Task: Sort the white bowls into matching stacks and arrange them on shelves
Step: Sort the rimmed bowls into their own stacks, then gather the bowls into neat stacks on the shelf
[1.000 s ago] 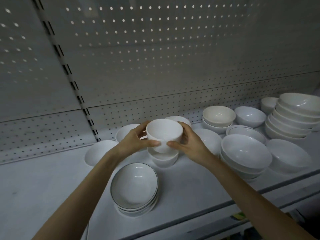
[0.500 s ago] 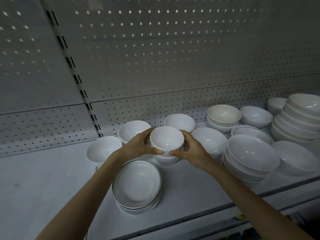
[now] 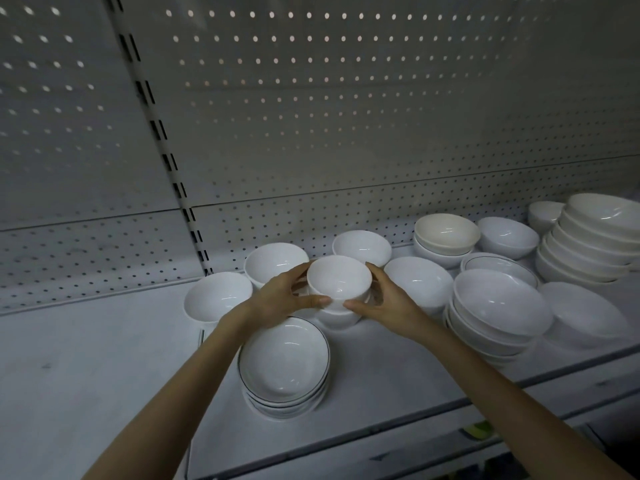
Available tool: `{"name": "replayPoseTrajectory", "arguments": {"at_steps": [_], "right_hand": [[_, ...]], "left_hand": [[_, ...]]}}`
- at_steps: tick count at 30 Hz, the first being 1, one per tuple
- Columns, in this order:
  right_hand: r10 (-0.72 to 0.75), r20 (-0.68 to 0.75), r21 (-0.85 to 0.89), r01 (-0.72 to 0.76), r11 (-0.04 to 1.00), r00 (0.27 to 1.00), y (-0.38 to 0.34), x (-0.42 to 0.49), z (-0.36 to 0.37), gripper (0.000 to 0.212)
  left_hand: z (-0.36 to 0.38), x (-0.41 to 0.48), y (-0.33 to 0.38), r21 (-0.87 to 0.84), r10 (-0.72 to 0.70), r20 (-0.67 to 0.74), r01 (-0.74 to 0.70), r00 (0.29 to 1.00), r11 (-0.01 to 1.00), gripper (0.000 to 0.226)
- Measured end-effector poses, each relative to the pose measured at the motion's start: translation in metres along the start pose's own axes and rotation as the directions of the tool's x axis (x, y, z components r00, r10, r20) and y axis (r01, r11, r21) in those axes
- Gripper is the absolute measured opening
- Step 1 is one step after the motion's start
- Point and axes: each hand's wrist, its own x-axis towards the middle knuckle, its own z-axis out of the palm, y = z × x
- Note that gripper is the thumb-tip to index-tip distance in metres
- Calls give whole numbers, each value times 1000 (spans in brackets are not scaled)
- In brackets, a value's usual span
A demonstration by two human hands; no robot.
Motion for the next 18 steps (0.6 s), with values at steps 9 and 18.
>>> {"name": "replayPoseTrajectory", "arguments": {"at_steps": [9,18], "right_hand": [[-220,-130,-695,70,716,967,-54,-57,1,70],[-188,-232,-884,-127,451,954,-46,-132,-11,109]], "left_hand": [[-15,-75,28,768,181,-188,30,965,640,93],[25,-111,48,855,269,-154,-9,951,519,107]]}}
